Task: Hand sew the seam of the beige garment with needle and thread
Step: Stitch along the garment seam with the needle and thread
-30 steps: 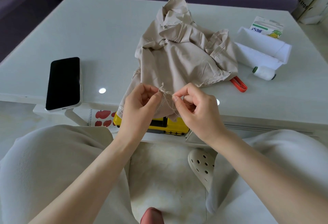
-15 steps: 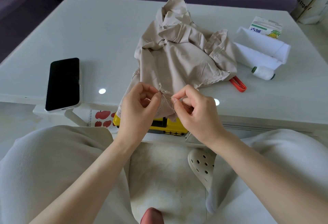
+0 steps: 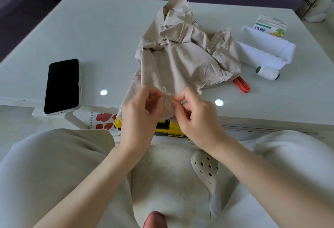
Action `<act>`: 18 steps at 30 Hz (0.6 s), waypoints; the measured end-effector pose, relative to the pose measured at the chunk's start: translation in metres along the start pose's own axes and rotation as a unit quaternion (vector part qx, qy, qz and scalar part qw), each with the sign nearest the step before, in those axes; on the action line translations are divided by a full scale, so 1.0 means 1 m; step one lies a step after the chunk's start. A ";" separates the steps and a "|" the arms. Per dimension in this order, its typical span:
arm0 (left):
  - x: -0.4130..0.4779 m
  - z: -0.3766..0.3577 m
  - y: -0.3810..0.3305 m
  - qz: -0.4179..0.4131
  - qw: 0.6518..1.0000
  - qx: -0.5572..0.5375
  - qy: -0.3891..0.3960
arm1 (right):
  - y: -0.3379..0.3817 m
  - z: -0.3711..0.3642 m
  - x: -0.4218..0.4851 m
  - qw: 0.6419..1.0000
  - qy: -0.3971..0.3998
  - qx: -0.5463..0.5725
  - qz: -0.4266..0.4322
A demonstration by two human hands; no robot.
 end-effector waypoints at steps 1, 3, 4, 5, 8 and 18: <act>-0.001 0.000 0.000 -0.009 1.000 0.004 0.001 | 0.000 -0.001 0.000 1.000 0.000 0.001 -0.004; -0.003 -0.002 0.000 -0.032 0.999 0.008 0.009 | 0.000 -0.002 -0.001 1.000 0.003 0.008 -0.014; -0.005 -0.003 -0.001 -0.043 0.999 0.007 0.013 | 0.000 -0.003 -0.001 1.000 0.004 0.011 -0.019; -0.006 -0.003 -0.001 -0.048 0.999 0.005 0.015 | 0.000 -0.004 -0.001 1.000 0.004 0.014 -0.024; -0.005 -0.003 -0.001 -0.047 0.999 0.001 0.006 | -0.001 -0.004 -0.001 0.999 0.002 0.024 -0.040; 0.000 -0.002 0.004 0.003 1.000 0.031 -0.001 | 0.001 -0.005 -0.007 0.987 0.082 0.094 -0.104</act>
Point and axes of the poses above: each hand's wrist, its own x-axis towards the middle knuckle, its own z-axis out of the back of the hand, y = z × x, the point moved 3 cm from there along x, towards the middle knuckle, and after that the axes turned 13 degrees about -y, right-handed, at the moved point
